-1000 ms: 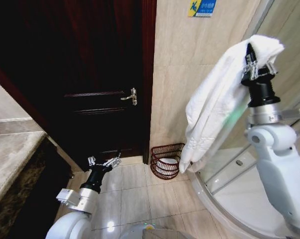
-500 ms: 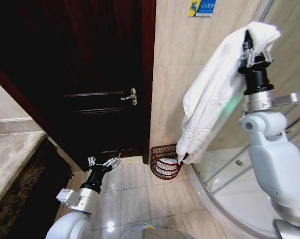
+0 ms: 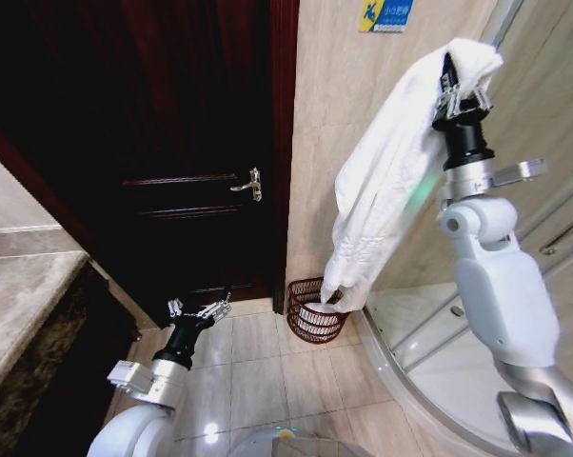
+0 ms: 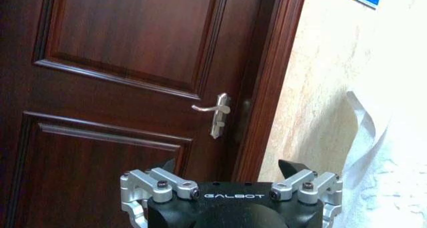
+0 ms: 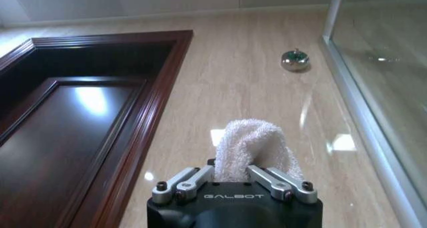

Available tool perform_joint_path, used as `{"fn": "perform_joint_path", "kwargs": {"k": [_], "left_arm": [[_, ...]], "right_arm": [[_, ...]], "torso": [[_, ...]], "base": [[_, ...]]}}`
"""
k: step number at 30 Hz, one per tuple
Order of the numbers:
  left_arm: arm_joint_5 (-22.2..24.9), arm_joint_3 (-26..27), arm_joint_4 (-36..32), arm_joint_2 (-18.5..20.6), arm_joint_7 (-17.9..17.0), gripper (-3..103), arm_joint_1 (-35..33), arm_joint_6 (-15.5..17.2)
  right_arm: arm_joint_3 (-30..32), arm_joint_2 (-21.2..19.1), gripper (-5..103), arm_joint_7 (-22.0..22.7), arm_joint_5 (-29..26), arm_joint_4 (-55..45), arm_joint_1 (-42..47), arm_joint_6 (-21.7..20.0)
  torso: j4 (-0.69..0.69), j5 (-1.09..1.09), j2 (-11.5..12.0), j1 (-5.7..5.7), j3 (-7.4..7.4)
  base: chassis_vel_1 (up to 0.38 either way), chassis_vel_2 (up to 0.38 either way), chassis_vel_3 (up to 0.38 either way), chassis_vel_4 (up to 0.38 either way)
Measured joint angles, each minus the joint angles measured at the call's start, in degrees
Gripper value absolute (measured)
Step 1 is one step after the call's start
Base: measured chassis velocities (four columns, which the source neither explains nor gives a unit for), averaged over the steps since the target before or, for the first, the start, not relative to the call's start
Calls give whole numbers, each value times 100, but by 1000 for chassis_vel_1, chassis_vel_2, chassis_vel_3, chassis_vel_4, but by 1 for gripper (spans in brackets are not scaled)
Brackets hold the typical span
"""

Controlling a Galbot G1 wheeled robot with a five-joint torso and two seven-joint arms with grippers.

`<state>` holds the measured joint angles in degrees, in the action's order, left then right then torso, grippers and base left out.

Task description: Discard the used towel into the hamper.

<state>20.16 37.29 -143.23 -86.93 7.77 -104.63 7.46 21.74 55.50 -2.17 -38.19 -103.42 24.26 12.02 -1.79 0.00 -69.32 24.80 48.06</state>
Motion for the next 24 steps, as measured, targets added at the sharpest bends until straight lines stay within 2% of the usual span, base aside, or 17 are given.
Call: {"fn": "perform_joint_path", "kwargs": {"k": [24], "left_arm": [[0, 0, 0, 0, 0, 100, 1, 0]], "right_arm": [[-353, 419, 8, -76, 228, 566, -370, 62]], "torso": [[0, 0, 0, 0, 0]], "base": [[0, 0, 0, 0]]}}
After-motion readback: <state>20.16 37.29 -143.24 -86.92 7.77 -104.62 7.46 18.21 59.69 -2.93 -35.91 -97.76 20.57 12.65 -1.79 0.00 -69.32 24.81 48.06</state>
